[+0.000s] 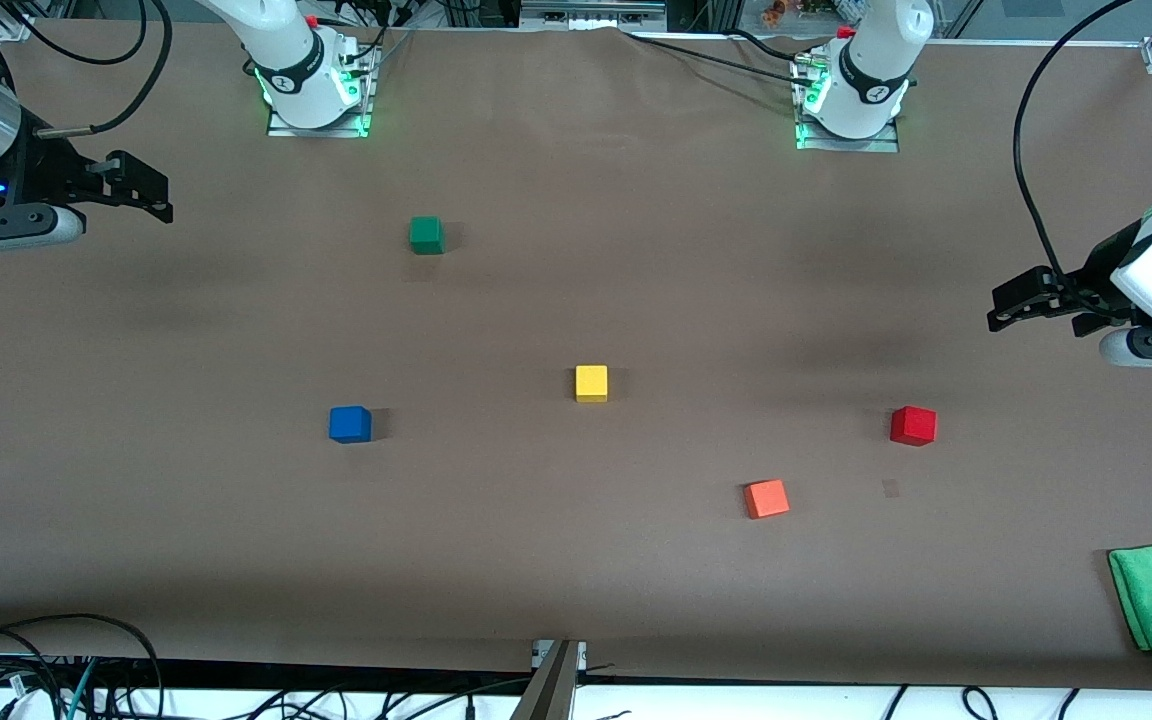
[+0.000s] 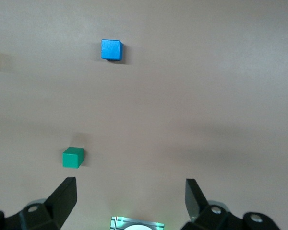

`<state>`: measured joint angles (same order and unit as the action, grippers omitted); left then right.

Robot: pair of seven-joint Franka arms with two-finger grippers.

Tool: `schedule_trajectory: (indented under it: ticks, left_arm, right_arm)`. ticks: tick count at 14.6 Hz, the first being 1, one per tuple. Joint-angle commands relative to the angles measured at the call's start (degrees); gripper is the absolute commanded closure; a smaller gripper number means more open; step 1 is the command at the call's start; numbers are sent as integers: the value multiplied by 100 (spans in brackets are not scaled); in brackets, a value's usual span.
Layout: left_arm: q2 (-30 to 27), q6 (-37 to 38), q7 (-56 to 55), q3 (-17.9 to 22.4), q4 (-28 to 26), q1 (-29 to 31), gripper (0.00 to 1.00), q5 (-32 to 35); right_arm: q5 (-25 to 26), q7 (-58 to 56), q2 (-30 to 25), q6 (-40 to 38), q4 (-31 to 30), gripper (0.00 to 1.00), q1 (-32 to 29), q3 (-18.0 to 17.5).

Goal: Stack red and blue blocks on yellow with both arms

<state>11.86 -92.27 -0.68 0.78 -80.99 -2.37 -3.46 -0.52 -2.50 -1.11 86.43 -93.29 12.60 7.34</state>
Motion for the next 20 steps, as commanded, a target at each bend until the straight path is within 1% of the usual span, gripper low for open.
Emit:
schedule_trajectory:
  ticks: [1,12,15,16,20]
  left_arm:
    - [-34,24,-38,19,40,8,0,-76]
    - [-52,51,24,10,40,17,0,-67]
    - [-43,77,41,27,-13,35,0,-67]
    - [0,77,50,45,-57,61,0,-67]
    - [693,-19,76,45,-22,167,0,-49]
  right_arm:
    - [17,30,-56,-144,56,0,-21,13]
    - [26,39,-47,-57,65,0,-29,13]
    - [17,-40,76,189,100,0,-21,4]
    - [17,-40,94,207,135,0,-12,-5]
    - [26,-40,94,181,135,0,-12,-5]
